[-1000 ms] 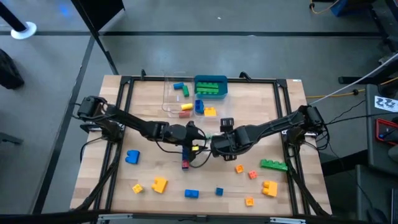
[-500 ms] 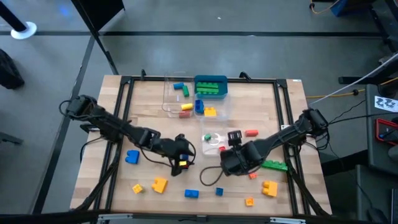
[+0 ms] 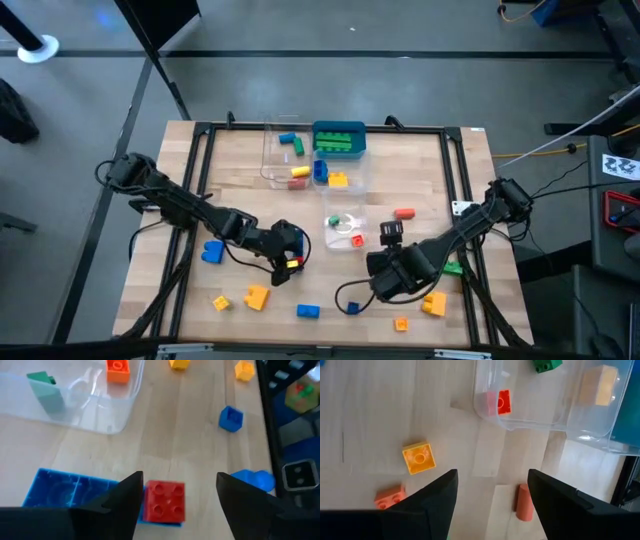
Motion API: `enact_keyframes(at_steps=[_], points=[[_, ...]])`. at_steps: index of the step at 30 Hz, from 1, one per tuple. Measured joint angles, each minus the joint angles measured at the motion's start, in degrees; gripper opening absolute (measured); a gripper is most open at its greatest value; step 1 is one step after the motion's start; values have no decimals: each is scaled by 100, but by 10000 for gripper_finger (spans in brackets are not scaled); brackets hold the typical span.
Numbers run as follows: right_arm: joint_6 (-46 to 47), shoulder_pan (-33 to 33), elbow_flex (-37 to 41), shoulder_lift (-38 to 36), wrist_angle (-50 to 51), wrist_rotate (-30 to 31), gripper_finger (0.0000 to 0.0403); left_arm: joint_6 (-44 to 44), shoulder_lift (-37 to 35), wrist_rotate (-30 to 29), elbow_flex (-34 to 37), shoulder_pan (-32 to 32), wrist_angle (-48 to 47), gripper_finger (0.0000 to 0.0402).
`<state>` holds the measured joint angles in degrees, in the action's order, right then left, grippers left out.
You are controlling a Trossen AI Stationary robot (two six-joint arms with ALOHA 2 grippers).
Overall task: Sort blocks by size
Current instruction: Put the red 4 stud small game piece into the bottom transparent bin
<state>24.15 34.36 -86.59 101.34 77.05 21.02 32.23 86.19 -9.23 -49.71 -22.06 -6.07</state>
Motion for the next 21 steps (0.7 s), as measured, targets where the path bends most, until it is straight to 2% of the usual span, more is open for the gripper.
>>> enact_keyframes(at_steps=[6,21], points=[[140,145,0,0,-8,-71,241,-538,33,-133,0,-7,-113,251],[305,167,0,-2,-47,-100,241,-826,117,-319,1,-240,-135,251]])
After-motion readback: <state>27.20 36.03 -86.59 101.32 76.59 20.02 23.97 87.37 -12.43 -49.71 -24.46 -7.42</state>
